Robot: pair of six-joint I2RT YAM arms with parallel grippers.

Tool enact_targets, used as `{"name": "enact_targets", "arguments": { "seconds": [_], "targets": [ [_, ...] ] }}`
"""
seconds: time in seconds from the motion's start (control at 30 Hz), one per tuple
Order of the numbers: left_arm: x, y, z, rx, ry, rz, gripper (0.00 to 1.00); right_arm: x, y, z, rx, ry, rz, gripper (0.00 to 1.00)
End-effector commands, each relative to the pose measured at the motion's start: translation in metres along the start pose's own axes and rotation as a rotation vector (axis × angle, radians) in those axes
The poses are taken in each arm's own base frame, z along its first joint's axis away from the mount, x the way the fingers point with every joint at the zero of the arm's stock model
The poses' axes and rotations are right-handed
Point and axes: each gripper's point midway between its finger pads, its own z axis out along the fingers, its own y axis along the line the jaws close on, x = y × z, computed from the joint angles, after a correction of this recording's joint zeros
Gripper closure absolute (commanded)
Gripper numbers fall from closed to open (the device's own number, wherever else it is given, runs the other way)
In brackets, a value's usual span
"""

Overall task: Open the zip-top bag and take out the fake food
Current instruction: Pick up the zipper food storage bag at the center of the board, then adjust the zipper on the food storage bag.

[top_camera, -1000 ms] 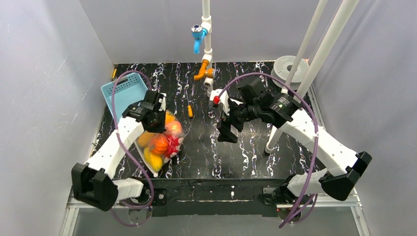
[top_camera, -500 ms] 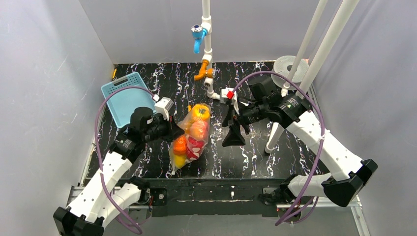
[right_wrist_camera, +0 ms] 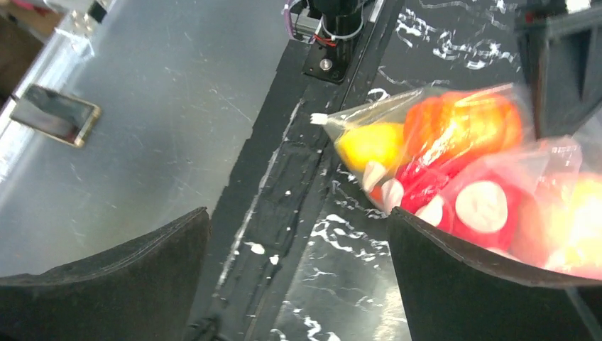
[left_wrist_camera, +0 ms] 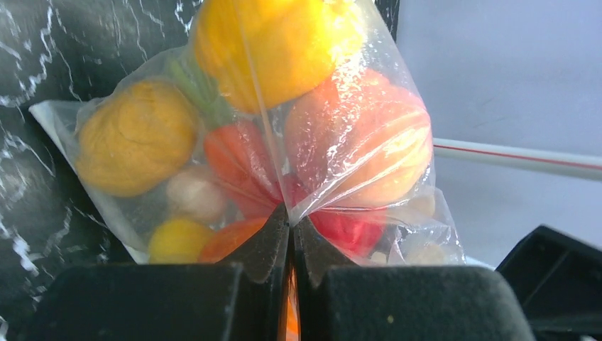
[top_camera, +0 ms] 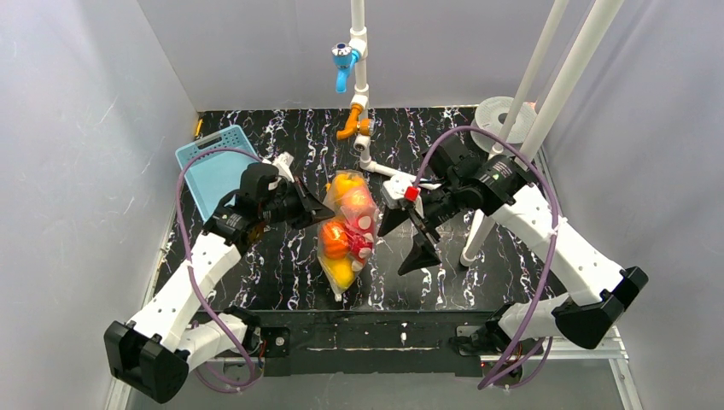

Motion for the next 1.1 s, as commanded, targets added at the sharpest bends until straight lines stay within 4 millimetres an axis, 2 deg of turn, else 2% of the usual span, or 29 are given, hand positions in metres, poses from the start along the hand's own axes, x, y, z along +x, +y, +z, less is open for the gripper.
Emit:
{"name": "enact_targets", "arguments": {
  "seconds": [0.0,0.07,0.2,0.3,0.47,0.67,0.83,0.97,1.07],
  "targets": [
    [0.004,-0.022,-0.018,-0.021,0.053,-0.185,1.0,-0.016,0.001,-0.004,-0.009,0.07,-0.278,0.0],
    [0.008,-0.021,-0.019,-0.036,0.08,-0.205,1.0,-0.018,-0.006,0.0,0.008,0.127,-0.324,0.0],
    [0.017,-0.023,-0.02,-0.018,0.132,-0.196,1.0,-0.008,-0.022,0.012,0.053,0.274,-0.406,0.0],
    [0.022,-0.022,-0.022,-0.02,0.165,-0.161,1.0,-0.004,-0.036,0.011,0.1,0.359,-0.465,0.0],
    [0.032,-0.02,-0.02,-0.022,0.212,-0.125,1.0,-0.02,-0.061,0.008,0.203,0.367,-0.475,0.0],
    [0.041,-0.025,-0.016,-0.02,0.244,-0.077,1.0,-0.011,-0.073,0.018,0.228,0.392,-0.437,0.02],
    [0.04,-0.027,-0.016,-0.008,0.233,-0.071,1.0,0.005,-0.067,0.026,0.196,0.408,-0.39,0.19],
    [0.039,-0.029,-0.016,0.0,0.226,-0.074,1.0,0.012,-0.064,0.03,0.185,0.404,-0.352,0.54],
    [0.038,-0.03,-0.015,0.007,0.22,-0.078,1.0,0.011,-0.06,0.035,0.171,0.378,-0.322,0.79]
  ]
}}
